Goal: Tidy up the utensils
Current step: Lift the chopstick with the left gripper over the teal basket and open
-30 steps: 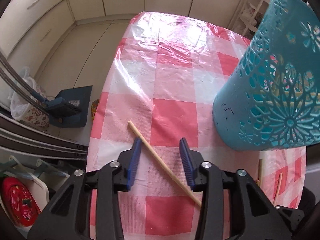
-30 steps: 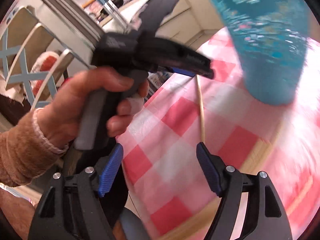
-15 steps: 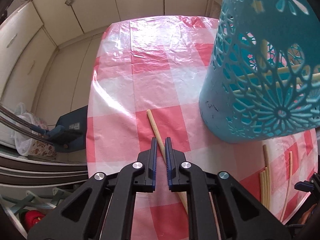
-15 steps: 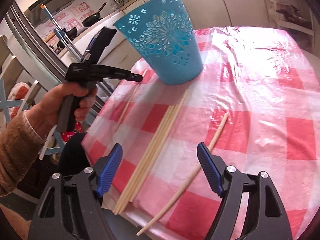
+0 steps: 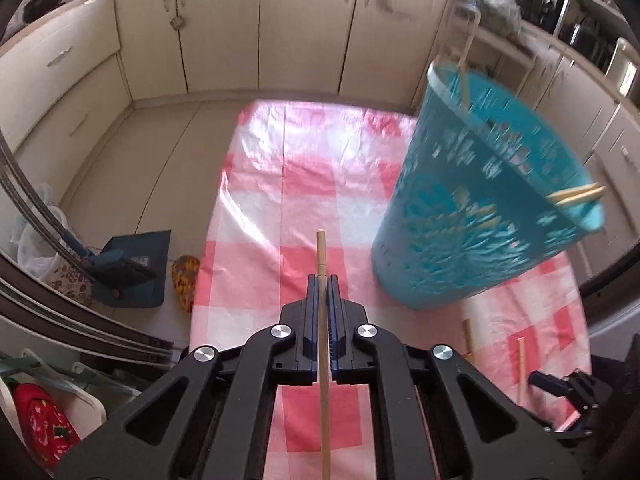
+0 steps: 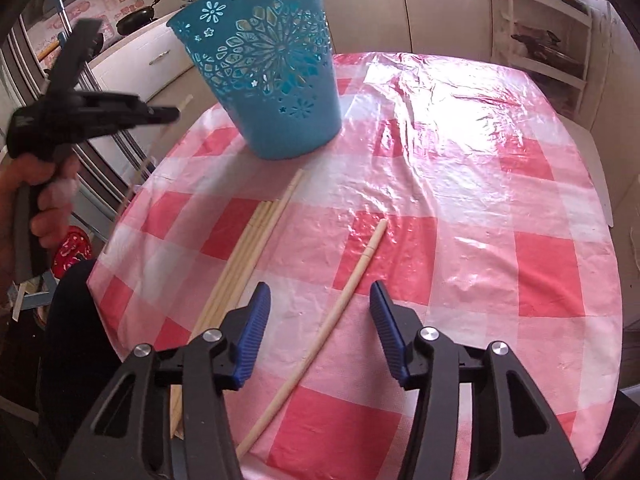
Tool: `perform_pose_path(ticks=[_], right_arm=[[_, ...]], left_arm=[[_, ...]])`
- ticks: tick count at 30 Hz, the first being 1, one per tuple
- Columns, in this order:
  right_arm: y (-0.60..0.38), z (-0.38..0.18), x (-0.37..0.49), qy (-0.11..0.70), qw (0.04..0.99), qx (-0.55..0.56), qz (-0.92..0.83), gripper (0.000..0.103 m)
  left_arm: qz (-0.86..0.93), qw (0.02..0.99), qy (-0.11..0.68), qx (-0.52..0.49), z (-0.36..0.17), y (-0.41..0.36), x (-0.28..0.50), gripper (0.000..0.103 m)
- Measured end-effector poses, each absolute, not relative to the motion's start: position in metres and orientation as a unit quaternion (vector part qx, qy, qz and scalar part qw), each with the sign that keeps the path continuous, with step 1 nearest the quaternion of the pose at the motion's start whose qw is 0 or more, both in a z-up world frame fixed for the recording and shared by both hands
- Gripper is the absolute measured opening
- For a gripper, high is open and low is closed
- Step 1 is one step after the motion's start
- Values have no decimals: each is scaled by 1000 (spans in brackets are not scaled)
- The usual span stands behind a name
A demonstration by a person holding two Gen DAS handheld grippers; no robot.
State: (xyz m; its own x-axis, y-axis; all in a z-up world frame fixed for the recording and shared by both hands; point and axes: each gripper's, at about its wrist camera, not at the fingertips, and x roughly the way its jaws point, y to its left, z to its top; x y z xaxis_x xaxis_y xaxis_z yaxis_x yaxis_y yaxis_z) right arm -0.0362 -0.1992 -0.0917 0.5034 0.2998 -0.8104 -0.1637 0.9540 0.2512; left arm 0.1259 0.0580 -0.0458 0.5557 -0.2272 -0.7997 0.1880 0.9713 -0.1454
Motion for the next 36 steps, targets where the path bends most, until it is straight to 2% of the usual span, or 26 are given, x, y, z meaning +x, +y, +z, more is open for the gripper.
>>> perform_pose_path(ticks=[7, 11, 14, 19, 31, 33, 34, 35, 36], right_arm=[[-195, -94, -39, 469, 872, 58, 129, 52], [-195, -95, -41, 463, 875, 60, 130, 52], [-197, -95, -44, 455, 878, 64, 135, 52], [-198, -95, -47, 446, 881, 66, 144, 56], [-197, -96, -45, 442, 882, 65, 150, 59], [-198, -95, -45, 443, 881, 69, 150, 58], [-199, -95, -45, 444, 880, 73, 150, 58], [-199, -95, -44, 445, 880, 76, 150, 58], [-200, -95, -44, 446, 879, 78, 148, 56]], left_arm=[[-169, 945, 267, -88, 81, 65, 91, 4], [-164, 968, 169, -87, 125, 34, 86, 4], [-147, 977, 122, -90, 137, 12, 98, 4], [-116, 984, 108, -80, 122, -24, 128, 4], [-87, 981, 174, -19, 47, -38, 142, 6], [-89, 979, 182, -10, 40, -36, 135, 12], [-88, 979, 184, -7, 40, -34, 130, 20], [-85, 979, 184, -8, 40, -29, 123, 32], [-81, 980, 182, -10, 43, -23, 116, 37]])
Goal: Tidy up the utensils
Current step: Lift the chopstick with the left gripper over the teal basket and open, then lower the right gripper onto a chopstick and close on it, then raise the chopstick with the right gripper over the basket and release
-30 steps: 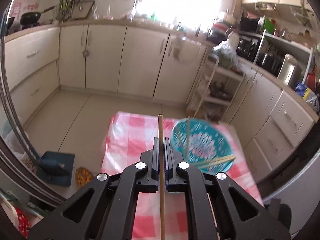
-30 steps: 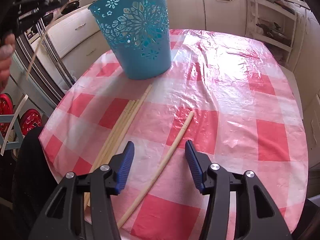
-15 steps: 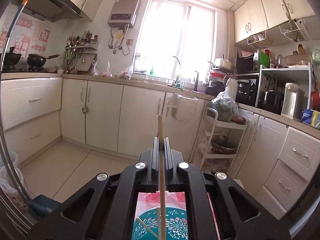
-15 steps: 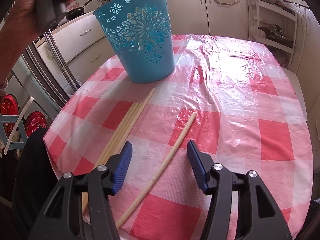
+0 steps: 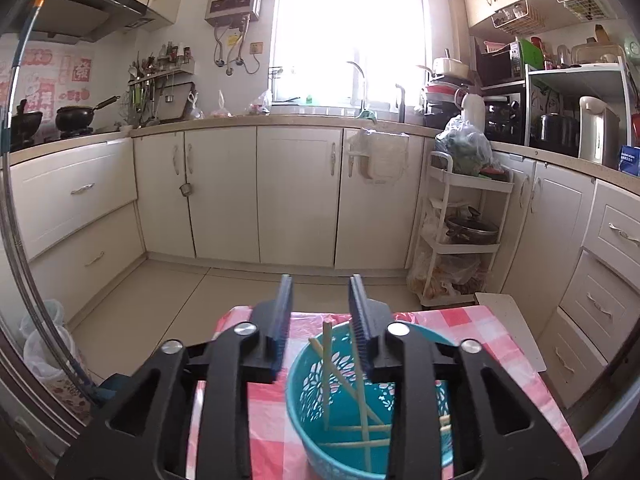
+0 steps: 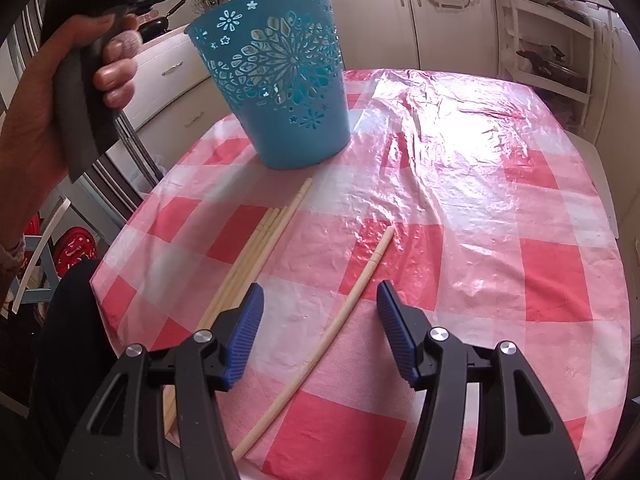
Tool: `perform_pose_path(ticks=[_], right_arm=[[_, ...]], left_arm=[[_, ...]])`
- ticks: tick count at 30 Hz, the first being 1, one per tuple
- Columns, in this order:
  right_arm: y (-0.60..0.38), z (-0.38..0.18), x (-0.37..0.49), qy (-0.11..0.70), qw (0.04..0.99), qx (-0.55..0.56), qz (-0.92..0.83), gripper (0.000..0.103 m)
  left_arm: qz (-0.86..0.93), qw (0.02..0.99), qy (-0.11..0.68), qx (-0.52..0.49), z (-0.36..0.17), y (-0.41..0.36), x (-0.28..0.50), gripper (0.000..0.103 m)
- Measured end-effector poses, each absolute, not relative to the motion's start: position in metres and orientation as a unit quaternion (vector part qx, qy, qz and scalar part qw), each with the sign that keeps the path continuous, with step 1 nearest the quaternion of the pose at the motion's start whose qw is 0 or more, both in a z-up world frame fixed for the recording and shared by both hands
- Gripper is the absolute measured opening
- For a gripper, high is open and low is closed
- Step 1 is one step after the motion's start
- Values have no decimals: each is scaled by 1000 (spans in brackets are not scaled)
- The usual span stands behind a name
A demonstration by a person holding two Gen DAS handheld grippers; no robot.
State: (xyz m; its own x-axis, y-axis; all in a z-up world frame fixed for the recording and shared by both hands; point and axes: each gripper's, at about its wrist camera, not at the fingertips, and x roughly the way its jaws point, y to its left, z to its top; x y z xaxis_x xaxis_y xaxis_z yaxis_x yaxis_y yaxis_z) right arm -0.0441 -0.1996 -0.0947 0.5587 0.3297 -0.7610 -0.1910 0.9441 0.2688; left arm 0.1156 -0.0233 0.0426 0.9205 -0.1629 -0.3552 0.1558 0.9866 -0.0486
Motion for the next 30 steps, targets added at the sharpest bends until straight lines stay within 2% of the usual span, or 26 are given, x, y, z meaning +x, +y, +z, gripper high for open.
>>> perform_pose_path(ticks=[2, 5, 8, 10, 13, 17, 21, 23, 24, 25, 30], right_arm=[[-201, -94, -43, 449, 879, 78, 142, 52], [-201, -93, -42, 454, 879, 70, 129, 44], [-198, -93, -40, 459, 879, 39, 119, 33], [-192, -93, -40, 463, 876, -10, 136, 15], [-192, -91, -36, 481, 852, -55, 200, 13], [-203, -88, -27, 511, 837, -54, 189, 12], [-194, -91, -28, 519, 838, -55, 158, 20], [-189, -92, -31, 517, 842, -57, 143, 20], [-189, -92, -29, 516, 843, -50, 141, 19], [-190, -92, -29, 516, 844, -41, 141, 10], [-198, -91, -31, 527, 838, -13, 139, 8]], left_arm=[[-72, 982, 173, -18, 49, -7, 98, 51], [-57, 984, 167, -36, 51, 19, 72, 61], [-38, 982, 178, -52, 42, 47, 53, 66], [-26, 977, 201, -60, 28, 63, 50, 67], [-10, 965, 248, -83, -1, 88, 49, 67], [-4, 952, 288, -107, -34, 103, 53, 67], [-2, 942, 315, -117, -60, 102, 60, 67], [-4, 941, 321, -108, -69, 97, 62, 67], [-5, 940, 324, -103, -72, 94, 64, 67], [-5, 940, 327, -100, -76, 92, 65, 67], [-4, 940, 330, -87, -79, 86, 62, 69]])
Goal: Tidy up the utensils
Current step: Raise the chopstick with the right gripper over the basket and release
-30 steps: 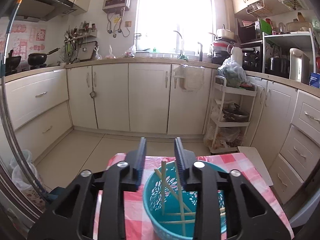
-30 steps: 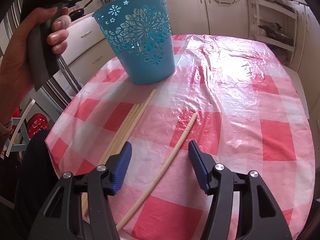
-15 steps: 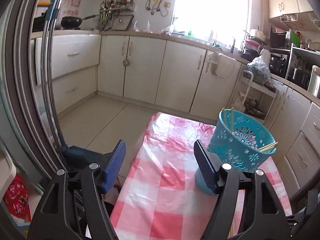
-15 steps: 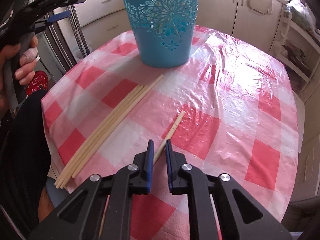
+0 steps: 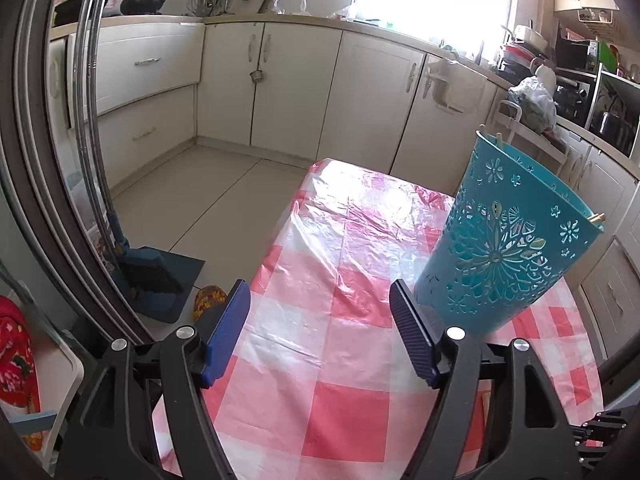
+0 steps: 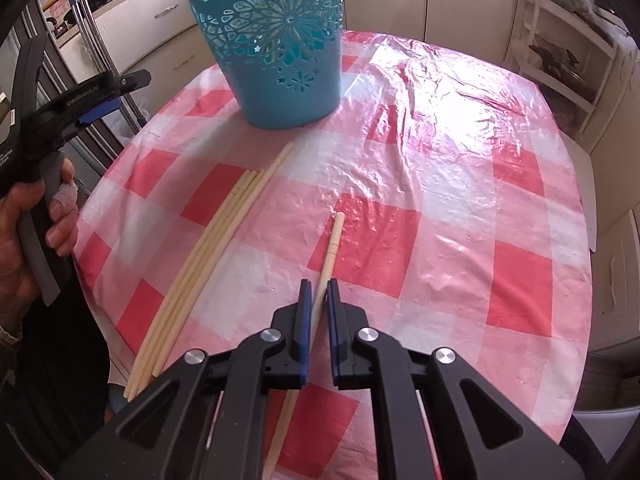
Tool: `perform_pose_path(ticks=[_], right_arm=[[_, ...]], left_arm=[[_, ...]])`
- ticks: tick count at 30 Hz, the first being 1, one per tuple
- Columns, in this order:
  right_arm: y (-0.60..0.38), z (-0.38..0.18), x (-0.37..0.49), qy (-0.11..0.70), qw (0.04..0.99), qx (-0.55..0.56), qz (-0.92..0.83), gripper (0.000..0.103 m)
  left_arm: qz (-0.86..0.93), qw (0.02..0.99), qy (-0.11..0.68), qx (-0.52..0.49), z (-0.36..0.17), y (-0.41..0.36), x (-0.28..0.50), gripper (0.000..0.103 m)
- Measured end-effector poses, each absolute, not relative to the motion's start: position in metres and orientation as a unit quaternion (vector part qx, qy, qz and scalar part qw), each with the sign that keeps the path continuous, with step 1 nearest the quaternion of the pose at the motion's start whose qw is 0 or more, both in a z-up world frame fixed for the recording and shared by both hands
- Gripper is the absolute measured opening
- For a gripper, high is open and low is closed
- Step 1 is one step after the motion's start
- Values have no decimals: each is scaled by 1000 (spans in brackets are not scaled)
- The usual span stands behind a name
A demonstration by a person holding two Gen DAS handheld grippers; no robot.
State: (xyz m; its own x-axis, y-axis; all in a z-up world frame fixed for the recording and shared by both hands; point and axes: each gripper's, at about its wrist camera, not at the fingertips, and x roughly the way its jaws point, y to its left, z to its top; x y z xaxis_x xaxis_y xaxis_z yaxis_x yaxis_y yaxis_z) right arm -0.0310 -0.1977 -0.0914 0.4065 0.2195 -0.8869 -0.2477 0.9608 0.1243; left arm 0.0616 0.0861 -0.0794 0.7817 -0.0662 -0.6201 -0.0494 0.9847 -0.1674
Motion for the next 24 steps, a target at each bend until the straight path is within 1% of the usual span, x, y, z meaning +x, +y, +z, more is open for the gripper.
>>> perform_pose_path(ticks=[3, 5, 8, 14, 20, 24], right_arm=[[-195, -90, -33, 526, 838, -31, 142, 8], [-202, -89, -32, 527, 836, 2, 151, 6], [-216, -78, -33, 510, 841, 64, 167, 6], [-230, -49, -33, 469, 849, 140, 200, 6], [-240, -9, -26, 413, 856, 200, 237, 6], [-240, 29, -16, 365, 865, 225, 261, 6]], left_arm=[[-5, 942, 328, -69, -75, 81, 58, 72], [-6, 943, 327, -57, -73, 77, 57, 74], [-10, 945, 325, -41, -70, 70, 54, 76], [-14, 944, 329, -32, -73, 64, 54, 78], [-12, 941, 337, -34, -78, 64, 55, 79], [-10, 940, 339, -34, -81, 65, 57, 80]])
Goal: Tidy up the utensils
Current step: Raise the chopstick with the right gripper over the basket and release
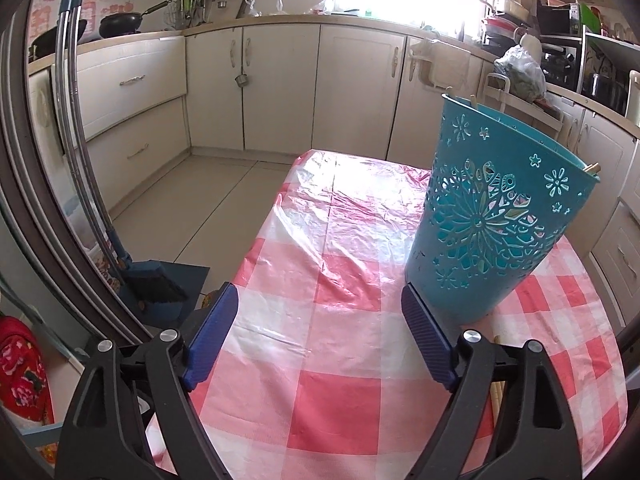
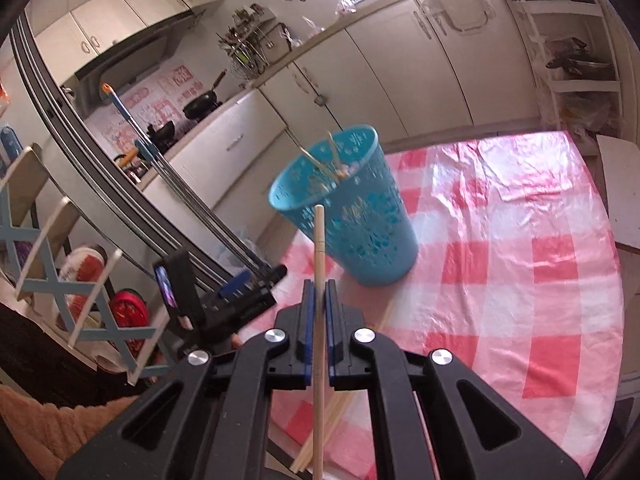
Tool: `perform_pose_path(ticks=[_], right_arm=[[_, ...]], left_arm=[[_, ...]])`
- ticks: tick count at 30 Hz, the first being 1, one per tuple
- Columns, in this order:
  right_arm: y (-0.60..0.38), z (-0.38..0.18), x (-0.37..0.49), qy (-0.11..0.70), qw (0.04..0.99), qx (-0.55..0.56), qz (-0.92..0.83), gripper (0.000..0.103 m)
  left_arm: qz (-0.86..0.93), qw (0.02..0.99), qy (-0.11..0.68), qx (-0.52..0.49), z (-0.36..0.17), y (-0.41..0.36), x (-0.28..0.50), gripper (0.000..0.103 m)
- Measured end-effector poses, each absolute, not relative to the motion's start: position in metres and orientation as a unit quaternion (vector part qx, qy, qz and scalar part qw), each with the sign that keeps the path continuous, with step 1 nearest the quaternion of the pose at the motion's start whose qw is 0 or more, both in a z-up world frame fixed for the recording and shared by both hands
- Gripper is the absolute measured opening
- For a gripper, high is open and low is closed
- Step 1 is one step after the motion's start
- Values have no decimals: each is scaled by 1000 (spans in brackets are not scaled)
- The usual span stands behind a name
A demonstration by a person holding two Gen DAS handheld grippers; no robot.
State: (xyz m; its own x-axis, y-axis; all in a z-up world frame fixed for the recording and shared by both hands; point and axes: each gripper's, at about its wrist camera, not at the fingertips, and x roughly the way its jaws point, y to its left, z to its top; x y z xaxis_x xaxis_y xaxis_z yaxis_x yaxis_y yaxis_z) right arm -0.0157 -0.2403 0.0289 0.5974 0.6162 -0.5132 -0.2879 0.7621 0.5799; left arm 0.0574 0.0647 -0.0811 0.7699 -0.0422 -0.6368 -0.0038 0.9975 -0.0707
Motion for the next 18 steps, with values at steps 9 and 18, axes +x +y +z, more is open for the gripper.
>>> perform_pose_path(ticks=[9, 18], right_arm=[[-218, 125, 48, 208, 916, 232, 254, 6], [-184, 115, 104, 132, 962, 197, 138, 6]], left_arm=[[-5, 933, 358, -46, -98, 69, 62, 82], [-13, 928, 364, -74, -104, 74, 63, 85]])
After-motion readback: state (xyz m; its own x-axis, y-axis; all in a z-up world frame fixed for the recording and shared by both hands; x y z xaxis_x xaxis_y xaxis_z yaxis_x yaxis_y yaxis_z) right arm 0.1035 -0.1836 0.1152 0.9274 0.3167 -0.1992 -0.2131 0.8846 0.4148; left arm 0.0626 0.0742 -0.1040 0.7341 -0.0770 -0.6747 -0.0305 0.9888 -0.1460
